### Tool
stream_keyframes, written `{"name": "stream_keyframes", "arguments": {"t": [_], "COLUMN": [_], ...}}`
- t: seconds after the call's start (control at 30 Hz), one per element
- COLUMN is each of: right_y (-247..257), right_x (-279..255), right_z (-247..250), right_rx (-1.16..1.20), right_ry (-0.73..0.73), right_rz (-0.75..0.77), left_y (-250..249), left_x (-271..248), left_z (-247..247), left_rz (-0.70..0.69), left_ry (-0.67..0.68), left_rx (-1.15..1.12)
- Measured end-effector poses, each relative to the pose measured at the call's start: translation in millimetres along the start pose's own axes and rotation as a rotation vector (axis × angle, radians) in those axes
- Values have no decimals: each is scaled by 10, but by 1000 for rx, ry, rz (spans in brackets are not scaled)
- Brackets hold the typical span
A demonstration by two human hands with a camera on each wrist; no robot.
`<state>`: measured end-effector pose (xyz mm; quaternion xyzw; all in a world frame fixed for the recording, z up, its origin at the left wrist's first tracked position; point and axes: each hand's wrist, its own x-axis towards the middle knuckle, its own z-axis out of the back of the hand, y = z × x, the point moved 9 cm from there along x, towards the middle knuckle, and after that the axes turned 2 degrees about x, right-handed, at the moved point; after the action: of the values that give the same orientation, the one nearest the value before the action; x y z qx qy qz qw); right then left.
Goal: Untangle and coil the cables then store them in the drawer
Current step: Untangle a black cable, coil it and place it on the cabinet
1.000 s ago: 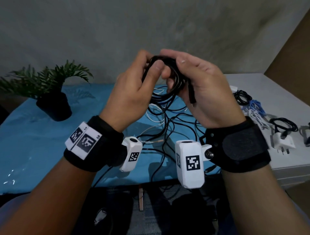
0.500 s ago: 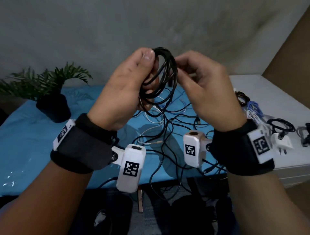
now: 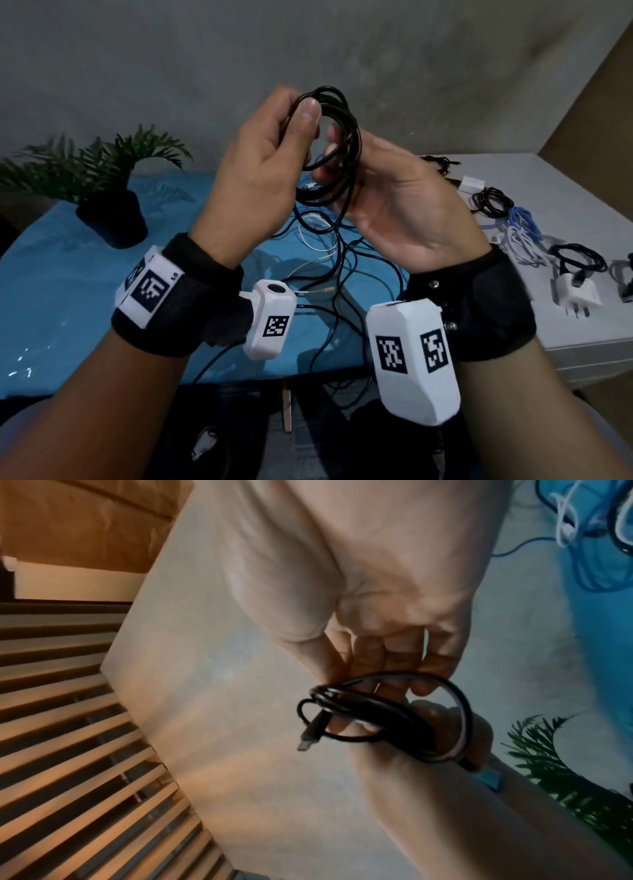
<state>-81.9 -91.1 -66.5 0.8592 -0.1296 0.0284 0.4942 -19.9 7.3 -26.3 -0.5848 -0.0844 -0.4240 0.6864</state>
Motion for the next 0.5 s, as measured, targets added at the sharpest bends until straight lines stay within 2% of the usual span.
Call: {"name": "stream_keyframes", "arguments": {"t": [0.17, 0.27, 0.33, 0.5], "right_y": [-106, -130, -140, -211], "right_x": [20, 29, 21, 32], "right_z": [1, 17, 17, 63], "right_rx": [46, 124, 132, 120], "right_ry": [-12, -9, 6, 9], "right_rz": [-73, -89, -109, -177], "left_y": [-69, -120, -59, 151], "left_x": [-84, -109, -69, 8], "left_z": [87, 126, 112, 47], "left_rz": [-12, -27, 1, 114], "left_ry": [-120, -168, -120, 50], "left_rx": [315, 396, 377, 146]}}
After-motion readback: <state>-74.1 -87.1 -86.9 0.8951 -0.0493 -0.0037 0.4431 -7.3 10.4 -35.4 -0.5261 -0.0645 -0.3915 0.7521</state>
